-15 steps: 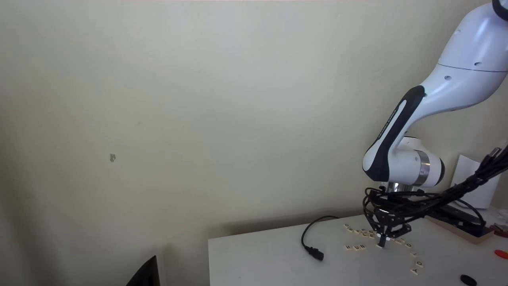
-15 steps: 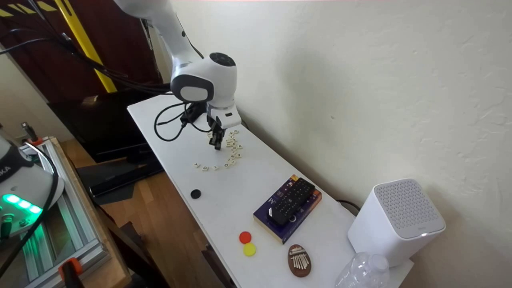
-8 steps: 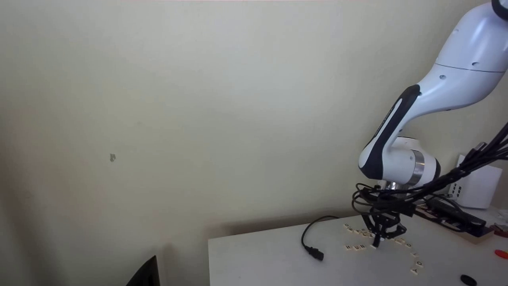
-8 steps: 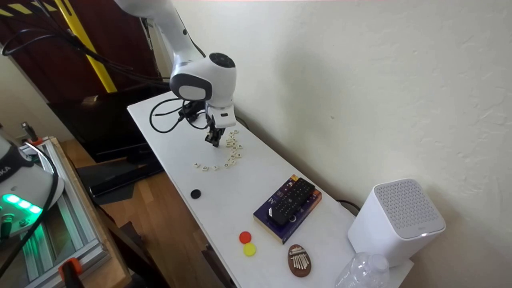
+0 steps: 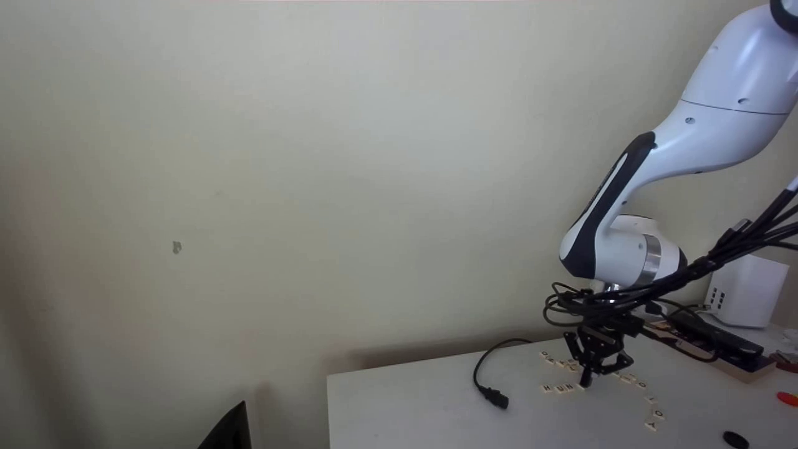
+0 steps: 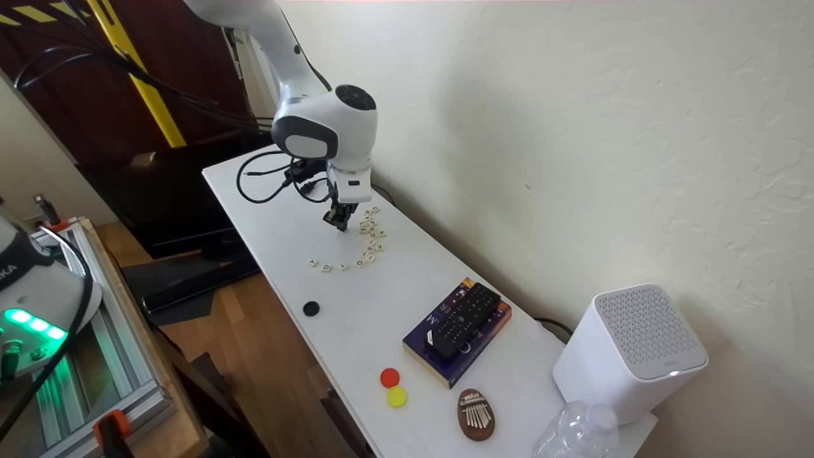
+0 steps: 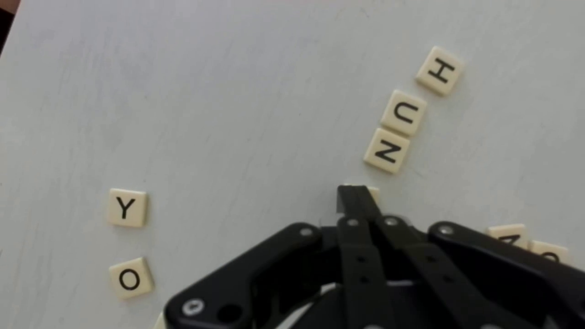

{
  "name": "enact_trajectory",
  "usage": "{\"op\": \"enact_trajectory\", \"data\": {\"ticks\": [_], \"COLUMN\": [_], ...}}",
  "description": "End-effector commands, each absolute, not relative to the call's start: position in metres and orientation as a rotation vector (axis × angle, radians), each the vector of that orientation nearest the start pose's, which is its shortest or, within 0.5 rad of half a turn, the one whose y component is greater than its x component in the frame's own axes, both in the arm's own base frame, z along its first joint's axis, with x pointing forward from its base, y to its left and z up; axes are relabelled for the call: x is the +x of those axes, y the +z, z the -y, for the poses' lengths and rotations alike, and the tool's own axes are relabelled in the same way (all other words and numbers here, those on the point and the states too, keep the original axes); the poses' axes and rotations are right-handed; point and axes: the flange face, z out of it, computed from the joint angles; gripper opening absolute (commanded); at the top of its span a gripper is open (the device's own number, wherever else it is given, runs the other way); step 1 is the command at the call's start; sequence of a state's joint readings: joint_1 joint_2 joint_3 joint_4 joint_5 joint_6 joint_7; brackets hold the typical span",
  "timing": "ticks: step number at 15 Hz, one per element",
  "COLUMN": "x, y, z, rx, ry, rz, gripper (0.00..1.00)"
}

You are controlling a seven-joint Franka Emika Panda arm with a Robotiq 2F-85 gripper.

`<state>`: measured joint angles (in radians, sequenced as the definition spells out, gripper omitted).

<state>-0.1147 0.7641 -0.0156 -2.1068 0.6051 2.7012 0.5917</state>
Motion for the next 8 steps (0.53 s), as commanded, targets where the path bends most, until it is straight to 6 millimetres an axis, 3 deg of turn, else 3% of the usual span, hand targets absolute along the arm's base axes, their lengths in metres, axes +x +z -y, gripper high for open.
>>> {"op": "enact_trajectory", "data": {"ticks": [1,8], "x": [0.5222,0.5226], "y": [0.0264,0.0241], "z": [0.0817,0.0733], "rx": [-2.311,-2.27], "ry": [0.331,0.387], "rz": [-1.829,-1.835], "gripper": [0.0,0.0]}}
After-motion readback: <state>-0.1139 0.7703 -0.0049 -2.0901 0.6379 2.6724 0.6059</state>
